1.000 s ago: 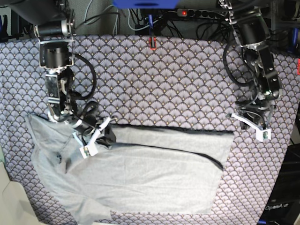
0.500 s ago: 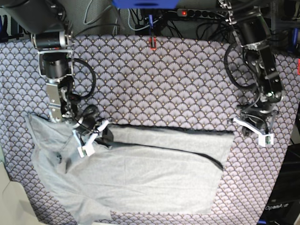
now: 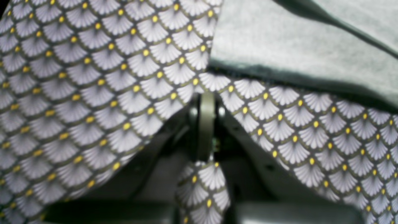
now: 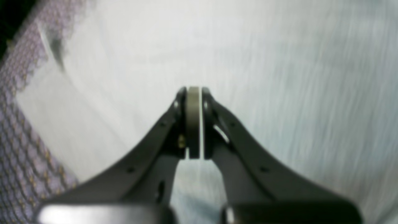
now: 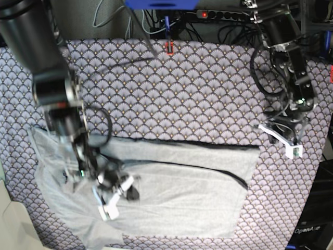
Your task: Fold the T-shirt properly
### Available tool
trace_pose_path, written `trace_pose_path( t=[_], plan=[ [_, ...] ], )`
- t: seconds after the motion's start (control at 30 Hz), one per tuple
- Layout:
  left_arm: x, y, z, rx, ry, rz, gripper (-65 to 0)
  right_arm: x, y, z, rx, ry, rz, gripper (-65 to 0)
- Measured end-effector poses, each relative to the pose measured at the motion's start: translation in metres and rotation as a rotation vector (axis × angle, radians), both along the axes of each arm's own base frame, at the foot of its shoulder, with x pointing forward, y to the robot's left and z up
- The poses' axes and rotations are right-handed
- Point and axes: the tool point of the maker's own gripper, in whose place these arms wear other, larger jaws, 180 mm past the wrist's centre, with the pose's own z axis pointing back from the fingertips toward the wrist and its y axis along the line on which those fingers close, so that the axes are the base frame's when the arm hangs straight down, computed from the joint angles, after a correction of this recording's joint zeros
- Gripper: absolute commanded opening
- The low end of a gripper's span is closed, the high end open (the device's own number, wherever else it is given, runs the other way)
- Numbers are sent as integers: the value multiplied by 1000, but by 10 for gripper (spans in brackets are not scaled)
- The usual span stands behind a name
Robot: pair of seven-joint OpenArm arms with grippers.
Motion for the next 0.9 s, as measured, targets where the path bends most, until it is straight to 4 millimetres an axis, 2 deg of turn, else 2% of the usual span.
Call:
trace_pose_path(
  t=[0.07, 0.13, 0.2, 0.27, 0.33, 0.43, 0.47, 0.53, 0.63, 0.7, 0.77, 0.83, 0.9],
  plan=[
    [0, 1, 15, 24, -44, -7, -650, 17, 8, 28, -3, -57, 19, -647],
    [-5, 0, 18, 37, -45, -10, -650, 26, 6, 43, -21, -73, 26, -650],
    [-9, 0, 19, 43, -43, -13, -650, 24, -3, 38, -47, -31, 23, -650],
    [-10, 0, 18, 45, -39, -13, -650, 15, -14, 23, -56, 0, 11, -650],
    [-8, 1, 17, 42, -41, -11, -650, -5, -16, 0, -68, 20, 19, -650],
    [-8, 1, 13, 37, -34, -11, -650, -50, 2, -32, -89, 40, 79, -650],
    [-8, 2, 10, 36, -25, -14, -650, -61, 7, -37, -106, 46, 92, -650],
    [-11, 6, 5, 37, -8, -9, -650, -78, 13, -33, -137, 21, 107, -650],
    [-9, 12, 3, 42, 1, 6, -650, -82, 16, 4, -137, -94, 92, -650],
    [-5, 9, 6, 40, -12, -4, -650, -86, 20, 13, -119, -122, 94, -650],
    [-4, 7, 6, 30, -16, -7, -650, -97, 20, -5, -134, -72, 104, -650],
    [-5, 6, 5, 30, -11, -8, -650, -105, 12, -23, -153, -25, 100, -650],
    [-7, 7, 4, 30, -7, -5, -650, -107, 4, -40, -167, 23, 88, -650]
  ],
)
